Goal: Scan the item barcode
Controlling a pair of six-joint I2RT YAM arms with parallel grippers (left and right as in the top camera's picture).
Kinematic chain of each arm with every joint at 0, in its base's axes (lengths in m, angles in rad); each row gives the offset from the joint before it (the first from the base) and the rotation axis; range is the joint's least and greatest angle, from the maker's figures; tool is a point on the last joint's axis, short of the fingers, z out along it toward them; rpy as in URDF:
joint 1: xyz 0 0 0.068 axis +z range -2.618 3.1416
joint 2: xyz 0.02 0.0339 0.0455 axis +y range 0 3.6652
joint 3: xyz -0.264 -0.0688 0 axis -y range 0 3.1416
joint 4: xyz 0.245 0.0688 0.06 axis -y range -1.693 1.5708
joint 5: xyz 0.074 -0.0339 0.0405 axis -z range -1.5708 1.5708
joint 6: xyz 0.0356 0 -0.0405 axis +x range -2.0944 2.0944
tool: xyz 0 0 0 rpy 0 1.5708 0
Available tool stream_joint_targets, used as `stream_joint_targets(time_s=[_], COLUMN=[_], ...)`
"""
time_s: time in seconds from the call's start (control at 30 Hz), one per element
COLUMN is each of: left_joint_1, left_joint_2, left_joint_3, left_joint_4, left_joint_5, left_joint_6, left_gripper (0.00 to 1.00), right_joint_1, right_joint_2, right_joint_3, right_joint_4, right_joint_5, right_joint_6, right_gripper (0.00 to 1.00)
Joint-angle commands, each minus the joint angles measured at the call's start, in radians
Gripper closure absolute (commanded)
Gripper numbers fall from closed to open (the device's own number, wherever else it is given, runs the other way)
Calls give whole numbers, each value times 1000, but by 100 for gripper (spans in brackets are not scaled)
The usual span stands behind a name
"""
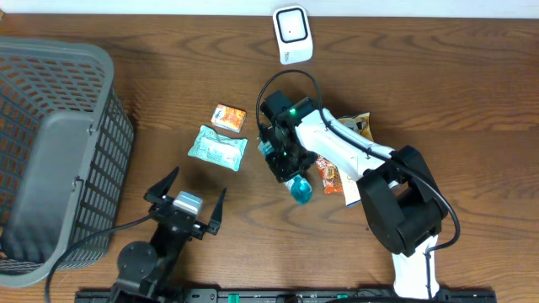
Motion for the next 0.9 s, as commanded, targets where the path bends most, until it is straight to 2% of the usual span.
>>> stream_joint_targets(time_s=[0.0, 0.17, 0.3, 0.4, 0.47, 0.67, 0.7, 0.77, 0.87], left_joint_1=[-4, -4, -4, -4, -4, -4, -4, -4, -4], left_joint_2=[-6, -6, -6, -6, -6, -6, -6, -6, -6], left_joint_3=[-47, -77, -77, -77, -77, -77, -77, -77, -77], left_joint_4=[5, 4, 5, 4, 4, 3, 1, 0, -3], left_joint_5=[-13, -13, -13, -13, -13, -13, -13, -13, -13], left_joint_6=[-17, -17, -17, -17, -17, -17, -17, -17, -17], left_gripper=[2, 2, 2, 2, 2, 2, 2, 2, 2], right_joint_1=[-5, -2, -2, -2, -2, -3, -3, -3, -3], right_joint_2=[11, 11, 11, 11, 11, 2, -2, -12, -28], right_joint_3=[3, 3, 3, 3, 5, 73, 90, 127, 198], right_joint_4=[-3, 32, 42, 42, 40, -20, -34, -66, -126], right_joint_5=[230, 250, 250, 246, 241, 193, 181, 169, 159], right_joint_6=[100, 108, 108, 107, 107, 107, 106, 106, 106], right_gripper=[91, 88, 68, 62, 54, 43, 37, 17, 10])
